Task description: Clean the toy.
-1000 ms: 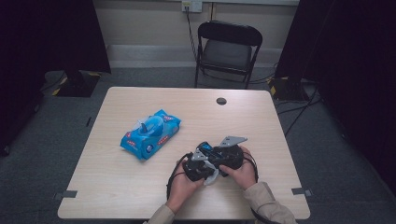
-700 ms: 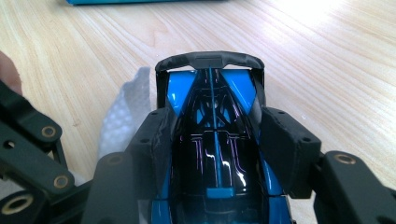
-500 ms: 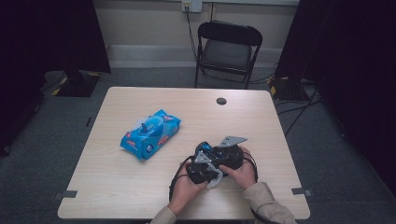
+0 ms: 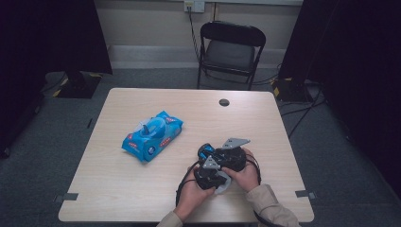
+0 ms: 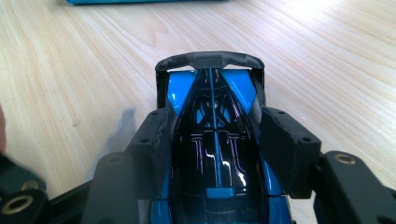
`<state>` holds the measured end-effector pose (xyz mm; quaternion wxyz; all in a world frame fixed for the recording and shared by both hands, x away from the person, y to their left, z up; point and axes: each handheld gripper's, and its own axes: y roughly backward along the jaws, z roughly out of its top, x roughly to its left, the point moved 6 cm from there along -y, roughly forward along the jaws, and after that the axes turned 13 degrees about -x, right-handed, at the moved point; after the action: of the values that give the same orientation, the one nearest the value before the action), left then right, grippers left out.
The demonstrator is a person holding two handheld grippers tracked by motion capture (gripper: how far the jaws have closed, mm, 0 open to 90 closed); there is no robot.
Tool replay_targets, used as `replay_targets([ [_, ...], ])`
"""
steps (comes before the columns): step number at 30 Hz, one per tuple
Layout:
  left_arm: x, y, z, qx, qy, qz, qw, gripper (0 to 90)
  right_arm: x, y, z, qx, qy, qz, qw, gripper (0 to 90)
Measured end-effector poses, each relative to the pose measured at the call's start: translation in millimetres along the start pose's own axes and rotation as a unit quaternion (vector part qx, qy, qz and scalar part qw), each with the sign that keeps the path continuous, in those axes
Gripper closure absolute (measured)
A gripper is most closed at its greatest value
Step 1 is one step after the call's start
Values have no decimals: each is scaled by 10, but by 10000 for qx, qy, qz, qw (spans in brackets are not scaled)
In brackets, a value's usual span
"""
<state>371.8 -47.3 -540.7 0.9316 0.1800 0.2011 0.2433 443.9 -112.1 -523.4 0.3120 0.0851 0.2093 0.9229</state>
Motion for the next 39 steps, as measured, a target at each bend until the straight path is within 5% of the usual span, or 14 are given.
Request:
replay_targets([
  [12, -123, -78, 5, 6, -41, -207, 9998, 880, -3, -2, -2, -14, -1, 13, 10000, 440],
  [20, -103, 21, 41, -30, -55, -233, 9997, 880, -3, -2, -2, -27, -15, 12, 10000, 440],
  [39, 498, 673, 207, -341, 87, 631, 9974, 881, -4, -5, -2, -39, -19, 11, 10000, 440],
])
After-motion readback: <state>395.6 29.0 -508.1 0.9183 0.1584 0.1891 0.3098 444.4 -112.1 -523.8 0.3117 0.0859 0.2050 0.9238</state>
